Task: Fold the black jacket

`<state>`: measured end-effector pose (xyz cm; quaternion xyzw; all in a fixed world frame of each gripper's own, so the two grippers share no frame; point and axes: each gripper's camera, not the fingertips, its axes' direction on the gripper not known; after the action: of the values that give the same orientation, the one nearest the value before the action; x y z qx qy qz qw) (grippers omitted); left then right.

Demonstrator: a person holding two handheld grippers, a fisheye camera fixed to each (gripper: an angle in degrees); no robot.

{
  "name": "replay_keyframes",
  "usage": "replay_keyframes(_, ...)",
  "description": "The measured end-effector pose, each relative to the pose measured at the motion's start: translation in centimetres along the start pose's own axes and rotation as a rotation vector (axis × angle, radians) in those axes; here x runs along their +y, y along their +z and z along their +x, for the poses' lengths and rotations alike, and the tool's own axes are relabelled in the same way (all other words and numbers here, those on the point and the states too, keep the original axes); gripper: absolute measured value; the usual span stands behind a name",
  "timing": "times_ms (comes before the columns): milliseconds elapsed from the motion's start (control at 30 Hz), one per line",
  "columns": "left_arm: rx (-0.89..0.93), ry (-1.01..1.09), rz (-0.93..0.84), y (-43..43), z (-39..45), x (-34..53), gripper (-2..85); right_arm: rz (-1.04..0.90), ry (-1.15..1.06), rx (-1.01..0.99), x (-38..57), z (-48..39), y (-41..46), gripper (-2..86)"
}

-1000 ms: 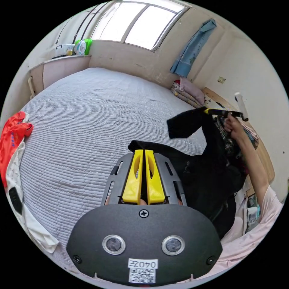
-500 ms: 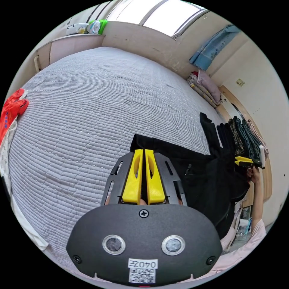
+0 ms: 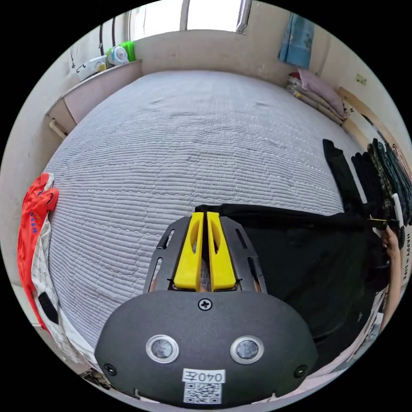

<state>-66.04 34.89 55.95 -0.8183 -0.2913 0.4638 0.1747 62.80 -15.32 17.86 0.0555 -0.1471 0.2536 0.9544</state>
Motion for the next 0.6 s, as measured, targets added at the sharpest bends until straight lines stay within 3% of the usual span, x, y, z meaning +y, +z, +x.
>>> replay_keyframes(67,-0.001,-0.033,0.042,-0.6,0.1,0.7,-0.8,0.071,0.015,-0.038,0.8,0.3,-1.8,12.1)
replay_keyframes(167,-0.135,-0.095,0.136,-4.5,-1.5,2.8,-0.8,0.201,-0.038,0.051,4.6,-0.5,-7.3,13.8)
replay_keyframes(233,-0.194,-0.021,0.2,-7.3,-1.5,5.0,-0.6,0.24,-0.118,0.08,8.2,-2.2,-9.8,14.1)
replay_keyframes(433,-0.126,0.502,0.233,-11.8,8.1,16.5,6.0,0.202,-0.428,0.256,20.0,-10.6,-8.3,19.3)
replay_keyframes(600,-0.24,0.82,0.083,-6.2,16.8,23.1,7.5,0.103,-0.525,0.524,20.9,-15.4,-2.0,18.7)
